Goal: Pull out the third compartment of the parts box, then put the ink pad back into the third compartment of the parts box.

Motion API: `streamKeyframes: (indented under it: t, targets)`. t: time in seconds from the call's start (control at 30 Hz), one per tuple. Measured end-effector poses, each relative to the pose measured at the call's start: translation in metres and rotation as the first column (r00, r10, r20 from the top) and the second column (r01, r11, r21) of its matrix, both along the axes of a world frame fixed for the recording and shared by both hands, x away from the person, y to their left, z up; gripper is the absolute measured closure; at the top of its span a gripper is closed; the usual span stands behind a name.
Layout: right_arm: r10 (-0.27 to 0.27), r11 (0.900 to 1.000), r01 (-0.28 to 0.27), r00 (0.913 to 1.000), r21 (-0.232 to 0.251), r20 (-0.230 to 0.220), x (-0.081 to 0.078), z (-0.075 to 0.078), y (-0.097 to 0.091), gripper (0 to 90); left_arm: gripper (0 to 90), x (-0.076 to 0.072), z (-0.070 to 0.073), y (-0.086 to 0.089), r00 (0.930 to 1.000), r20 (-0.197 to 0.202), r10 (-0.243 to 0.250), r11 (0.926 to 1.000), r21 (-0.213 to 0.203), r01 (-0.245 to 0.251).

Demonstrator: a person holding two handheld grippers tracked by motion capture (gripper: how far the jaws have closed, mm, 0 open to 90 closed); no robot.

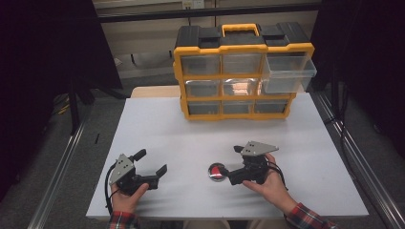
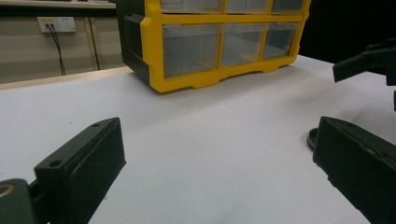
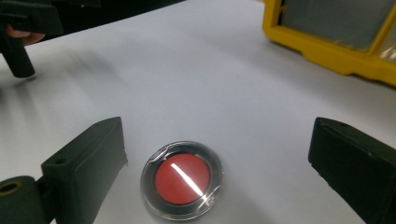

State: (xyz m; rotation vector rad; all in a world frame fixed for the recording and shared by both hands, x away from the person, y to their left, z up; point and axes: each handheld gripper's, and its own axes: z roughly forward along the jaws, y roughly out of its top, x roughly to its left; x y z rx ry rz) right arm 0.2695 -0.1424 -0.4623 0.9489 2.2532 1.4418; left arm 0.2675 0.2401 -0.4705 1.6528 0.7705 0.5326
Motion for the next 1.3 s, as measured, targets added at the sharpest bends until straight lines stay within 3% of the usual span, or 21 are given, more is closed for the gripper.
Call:
streamKeyframes:
  t: [0.13, 0.17, 0.3, 0.53, 0.73, 0.8, 1.03, 1.17, 1.3]
  targets:
    - [0.053, 0.9973, -0.056, 0.9966, -0.047, -0.063, 0.001, -0.006, 0.006, 4.0, 2.3, 0.000, 0.000, -0.001, 1.0000, -0.002, 0.006, 1.0000, -0.004, -0.006]
    - [0.070, 0.9947, -0.077, 0.9921, -0.068, -0.104, 0.002, -0.011, 0.009, 3.9, 2.3, 0.000, 0.000, -0.001, 1.0000, -0.003, 0.005, 1.0000, -0.003, -0.005]
    - [0.106, 0.9869, -0.119, 0.9866, -0.109, -0.125, 0.003, -0.016, 0.013, 7.0, 2.3, 0.000, 0.000, 0.000, 1.0000, -0.002, 0.004, 1.0000, -0.001, -0.004]
    - [0.134, 0.9779, -0.151, 0.9831, -0.145, -0.125, 0.006, -0.019, 0.016, 13.6, 2.3, 0.000, -0.001, -0.002, 1.0000, -0.005, 0.003, 0.9999, -0.013, -0.003]
    - [0.140, 0.9744, -0.162, 0.9804, -0.156, -0.138, 0.008, -0.020, 0.021, 14.0, 2.3, 0.000, -0.001, 0.001, 1.0000, 0.004, 0.001, 0.9998, 0.020, -0.001]
    - [0.149, 0.9729, -0.169, 0.9797, -0.157, -0.134, 0.009, -0.021, 0.023, 14.0, 2.3, -0.001, -0.001, 0.001, 1.0000, -0.003, 0.004, 1.0000, 0.002, -0.004]
    - [0.155, 0.9691, -0.178, 0.9784, -0.171, -0.137, 0.011, -0.023, 0.029, 16.0, 2.3, -0.002, 0.000, 0.003, 1.0000, 0.003, -0.006, 0.9999, 0.008, 0.006]
    - [0.164, 0.9610, -0.191, 0.9756, -0.200, -0.146, 0.012, -0.023, 0.030, 16.7, 2.3, -0.002, 0.000, 0.003, 1.0000, 0.001, -0.003, 1.0000, 0.001, 0.003]
    - [0.149, 0.9632, -0.179, 0.9760, -0.200, -0.159, 0.012, -0.025, 0.031, 19.1, 2.3, -0.002, 0.000, 0.003, 1.0000, 0.002, -0.004, 1.0000, 0.000, 0.004]
